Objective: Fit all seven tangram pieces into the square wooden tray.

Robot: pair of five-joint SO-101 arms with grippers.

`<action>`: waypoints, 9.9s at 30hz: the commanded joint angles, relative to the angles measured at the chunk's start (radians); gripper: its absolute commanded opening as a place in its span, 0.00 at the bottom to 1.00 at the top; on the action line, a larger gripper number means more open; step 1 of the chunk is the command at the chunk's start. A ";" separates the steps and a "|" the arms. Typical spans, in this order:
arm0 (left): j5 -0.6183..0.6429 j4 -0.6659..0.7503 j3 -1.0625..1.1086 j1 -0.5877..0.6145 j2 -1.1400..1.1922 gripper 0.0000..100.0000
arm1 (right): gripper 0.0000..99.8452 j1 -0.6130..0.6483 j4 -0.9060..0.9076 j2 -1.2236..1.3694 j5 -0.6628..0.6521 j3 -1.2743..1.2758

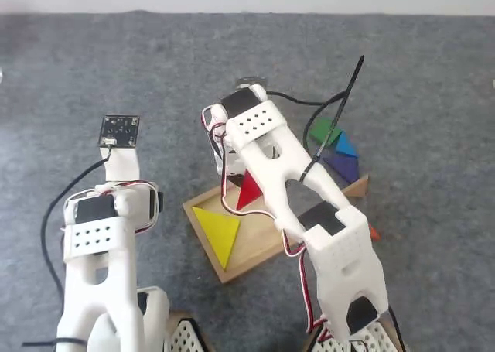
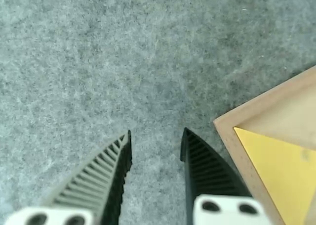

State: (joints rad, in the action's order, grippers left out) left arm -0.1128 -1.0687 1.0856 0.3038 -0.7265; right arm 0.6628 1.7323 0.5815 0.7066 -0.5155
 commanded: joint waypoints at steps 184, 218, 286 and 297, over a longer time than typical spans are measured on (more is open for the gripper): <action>0.098 0.288 -0.219 -0.606 0.502 0.25 | 0.27 -0.522 -0.713 -1.518 -0.832 1.702; 0.221 0.101 -0.292 -0.457 0.048 0.28 | 0.27 -0.599 -0.714 -1.520 -0.835 1.665; 0.175 0.218 0.062 -0.132 -0.143 0.27 | 0.25 -0.605 -0.713 -0.659 -1.728 1.290; 0.175 0.218 0.062 -0.130 -0.143 0.27 | 0.13 -0.607 -0.737 -0.621 -1.617 1.269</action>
State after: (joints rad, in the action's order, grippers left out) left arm 0.0529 -0.8707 1.1500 0.1672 -0.8416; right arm 0.0583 1.0050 -0.0690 -0.9551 0.7748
